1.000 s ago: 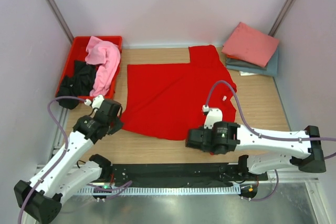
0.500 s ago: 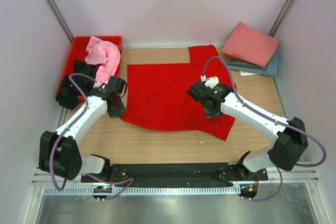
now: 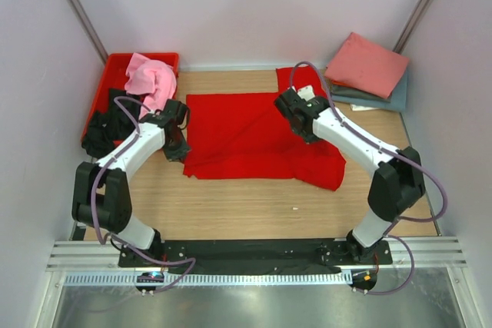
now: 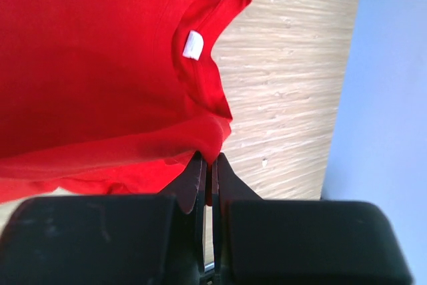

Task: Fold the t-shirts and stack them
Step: Fold the tshirt

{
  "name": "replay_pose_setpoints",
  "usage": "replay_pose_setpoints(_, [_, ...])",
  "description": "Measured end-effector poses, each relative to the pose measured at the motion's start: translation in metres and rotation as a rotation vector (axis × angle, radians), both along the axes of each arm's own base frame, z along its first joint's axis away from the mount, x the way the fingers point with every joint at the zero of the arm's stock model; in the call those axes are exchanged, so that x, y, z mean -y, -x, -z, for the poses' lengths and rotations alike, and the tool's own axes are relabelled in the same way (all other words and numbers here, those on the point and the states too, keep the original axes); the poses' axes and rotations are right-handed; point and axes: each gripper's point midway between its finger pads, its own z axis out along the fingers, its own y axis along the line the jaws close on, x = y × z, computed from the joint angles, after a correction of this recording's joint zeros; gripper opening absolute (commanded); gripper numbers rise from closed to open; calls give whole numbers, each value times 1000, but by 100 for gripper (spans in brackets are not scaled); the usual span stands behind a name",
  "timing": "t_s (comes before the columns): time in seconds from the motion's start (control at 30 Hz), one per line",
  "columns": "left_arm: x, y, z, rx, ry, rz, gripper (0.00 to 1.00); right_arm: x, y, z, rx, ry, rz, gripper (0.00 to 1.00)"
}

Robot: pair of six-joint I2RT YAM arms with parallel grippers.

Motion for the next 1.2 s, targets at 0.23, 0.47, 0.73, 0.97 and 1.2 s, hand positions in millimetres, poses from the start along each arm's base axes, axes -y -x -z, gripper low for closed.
replay_pose_setpoints(0.23, [1,-13,6,-21,-16,4,0,3,-29,26,-61,99,1,1])
replay_pose_setpoints(0.47, [-2,-31,0,-10,-42,-1,0,13,-57,30,-47,157,16,1])
replay_pose_setpoints(0.73, [2,-49,8,-36,-46,1,26,16,-95,39,-9,224,26,99])
replay_pose_setpoints(0.97, [3,-43,-3,-21,-27,5,83,39,-90,46,43,134,162,100])
replay_pose_setpoints(1.2, [1,-10,-52,150,23,-5,82,70,-8,11,242,-345,364,98])
